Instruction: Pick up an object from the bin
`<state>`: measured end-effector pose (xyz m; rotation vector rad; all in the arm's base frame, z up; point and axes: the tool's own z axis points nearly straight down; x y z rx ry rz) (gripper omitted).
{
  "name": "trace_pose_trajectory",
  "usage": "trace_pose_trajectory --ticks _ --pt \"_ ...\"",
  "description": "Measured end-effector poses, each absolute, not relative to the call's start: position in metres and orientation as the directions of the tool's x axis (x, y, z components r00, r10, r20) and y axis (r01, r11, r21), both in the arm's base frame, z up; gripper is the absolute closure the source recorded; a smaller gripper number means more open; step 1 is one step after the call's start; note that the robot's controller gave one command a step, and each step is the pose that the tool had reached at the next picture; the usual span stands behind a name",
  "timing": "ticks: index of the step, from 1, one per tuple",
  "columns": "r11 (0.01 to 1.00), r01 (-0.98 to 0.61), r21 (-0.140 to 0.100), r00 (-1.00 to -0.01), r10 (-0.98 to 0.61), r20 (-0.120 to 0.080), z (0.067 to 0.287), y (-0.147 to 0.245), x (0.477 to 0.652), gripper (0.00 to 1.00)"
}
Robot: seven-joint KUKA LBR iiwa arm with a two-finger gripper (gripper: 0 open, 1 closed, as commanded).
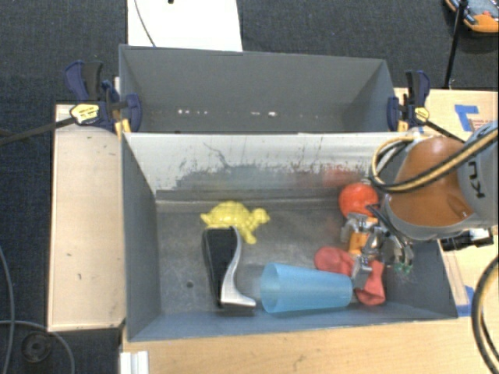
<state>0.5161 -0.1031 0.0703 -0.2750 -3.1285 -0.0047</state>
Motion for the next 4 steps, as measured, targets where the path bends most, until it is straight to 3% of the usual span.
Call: trace_pose_trajectory --ticks 1,2,3,4 --pt "0.993 0.121 0.0 -0.993 0.121 -0.002 0.07 -0.098 0.512 0.0" --pt "0.914 0.406 0.0 -0.914 0.406 0.002 0.07 -0.075 0.502 1.0" --pt "0.913 0.407 -0.001 -0.913 0.407 0.001 0.07 -0.076 0.502 0.0" --pt "0.913 0.407 -0.001 -0.913 0.407 0.001 0.07 -0.076 0.502 0.0"
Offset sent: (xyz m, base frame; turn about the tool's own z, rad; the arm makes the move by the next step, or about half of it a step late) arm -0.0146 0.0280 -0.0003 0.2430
